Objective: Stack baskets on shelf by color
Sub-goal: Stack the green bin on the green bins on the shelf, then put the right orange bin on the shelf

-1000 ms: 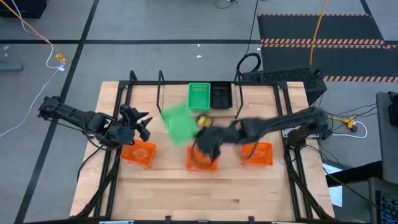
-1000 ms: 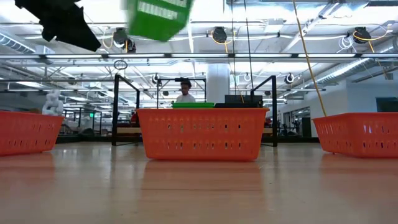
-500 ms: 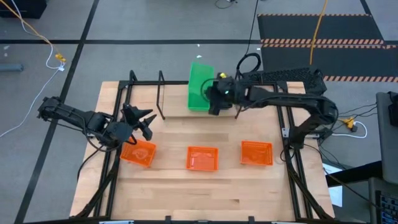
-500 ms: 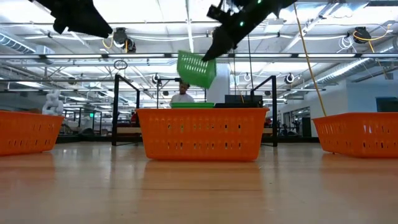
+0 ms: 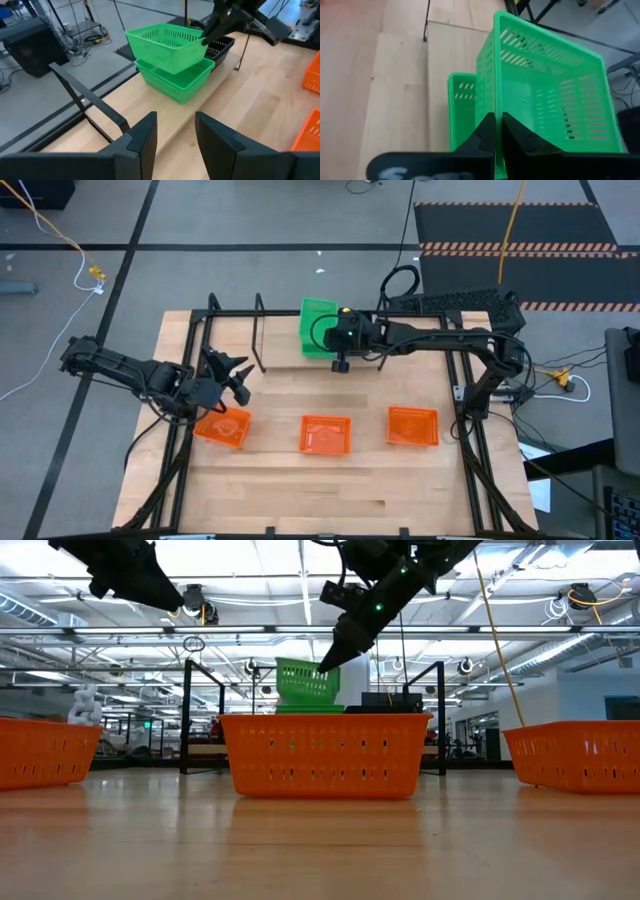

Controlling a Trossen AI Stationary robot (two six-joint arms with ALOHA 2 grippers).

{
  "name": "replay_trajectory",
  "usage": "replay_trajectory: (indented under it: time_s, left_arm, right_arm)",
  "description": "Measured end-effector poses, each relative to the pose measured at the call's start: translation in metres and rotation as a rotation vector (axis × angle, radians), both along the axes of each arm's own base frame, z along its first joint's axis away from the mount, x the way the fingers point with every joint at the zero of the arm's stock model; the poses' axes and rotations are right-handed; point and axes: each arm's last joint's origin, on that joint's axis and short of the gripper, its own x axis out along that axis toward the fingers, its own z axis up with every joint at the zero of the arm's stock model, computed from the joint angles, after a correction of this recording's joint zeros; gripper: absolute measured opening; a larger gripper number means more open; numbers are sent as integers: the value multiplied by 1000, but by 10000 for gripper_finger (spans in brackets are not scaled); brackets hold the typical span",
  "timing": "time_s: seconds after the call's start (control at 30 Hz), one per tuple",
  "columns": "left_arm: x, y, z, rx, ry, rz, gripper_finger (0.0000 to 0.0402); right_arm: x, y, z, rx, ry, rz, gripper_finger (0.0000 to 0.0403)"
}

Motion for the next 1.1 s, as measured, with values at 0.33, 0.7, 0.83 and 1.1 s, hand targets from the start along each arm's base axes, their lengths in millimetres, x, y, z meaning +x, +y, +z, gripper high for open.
replay_trajectory:
  time_s: [0.33,0.7,0.83,1.1]
  left_arm:
    - [0,0,0,3,3,-2,136]
    - [0,0,0,0,0,1,136]
    - [0,0,0,-1,0,1,136]
    - [0,0,0,-2,-1,1,136]
  right_arm:
    - [-3,4,-6,-4,81,47,2]
    - [-4,9,-9,-32,124,94,25]
    - [-4,9,-9,-35,124,92,65]
    - [-9,15,-4,2,121,69,128]
